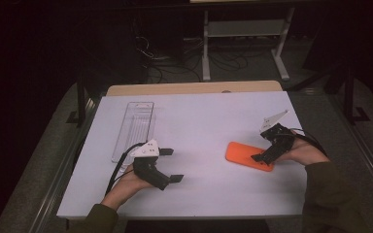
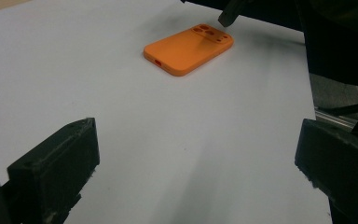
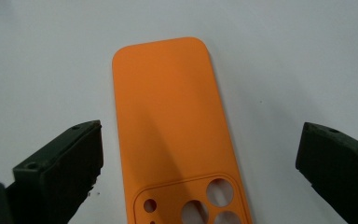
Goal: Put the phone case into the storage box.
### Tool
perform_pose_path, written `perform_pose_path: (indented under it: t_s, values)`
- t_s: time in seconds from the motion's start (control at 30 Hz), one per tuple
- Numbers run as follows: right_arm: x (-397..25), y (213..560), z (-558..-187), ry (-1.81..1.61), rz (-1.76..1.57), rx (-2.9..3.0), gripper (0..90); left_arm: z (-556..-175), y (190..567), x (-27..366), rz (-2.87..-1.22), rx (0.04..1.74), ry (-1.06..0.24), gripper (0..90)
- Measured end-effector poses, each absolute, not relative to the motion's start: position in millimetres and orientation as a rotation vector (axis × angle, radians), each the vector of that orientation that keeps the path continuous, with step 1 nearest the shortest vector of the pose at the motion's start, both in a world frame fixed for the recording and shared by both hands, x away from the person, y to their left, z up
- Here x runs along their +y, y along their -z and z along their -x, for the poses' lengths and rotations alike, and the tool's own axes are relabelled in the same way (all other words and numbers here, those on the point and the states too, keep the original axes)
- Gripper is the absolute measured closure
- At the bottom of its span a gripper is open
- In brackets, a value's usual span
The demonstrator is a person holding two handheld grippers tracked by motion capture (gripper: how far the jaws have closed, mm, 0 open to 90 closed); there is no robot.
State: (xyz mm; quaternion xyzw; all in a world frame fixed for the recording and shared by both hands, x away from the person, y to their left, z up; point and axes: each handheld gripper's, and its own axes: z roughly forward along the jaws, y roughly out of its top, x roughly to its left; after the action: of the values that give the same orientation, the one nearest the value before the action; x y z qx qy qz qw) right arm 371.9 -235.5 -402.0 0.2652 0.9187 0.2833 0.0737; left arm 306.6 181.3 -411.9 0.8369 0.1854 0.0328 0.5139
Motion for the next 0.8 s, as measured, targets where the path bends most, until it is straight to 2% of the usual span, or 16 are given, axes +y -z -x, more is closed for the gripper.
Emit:
perform_pose_path:
  t_s: [0.8]
  values:
    - [-226,428,-375,-0.728,-0.74,2.842,0.0,-307,412,182,-2.011,0.448,-0.079,0.0]
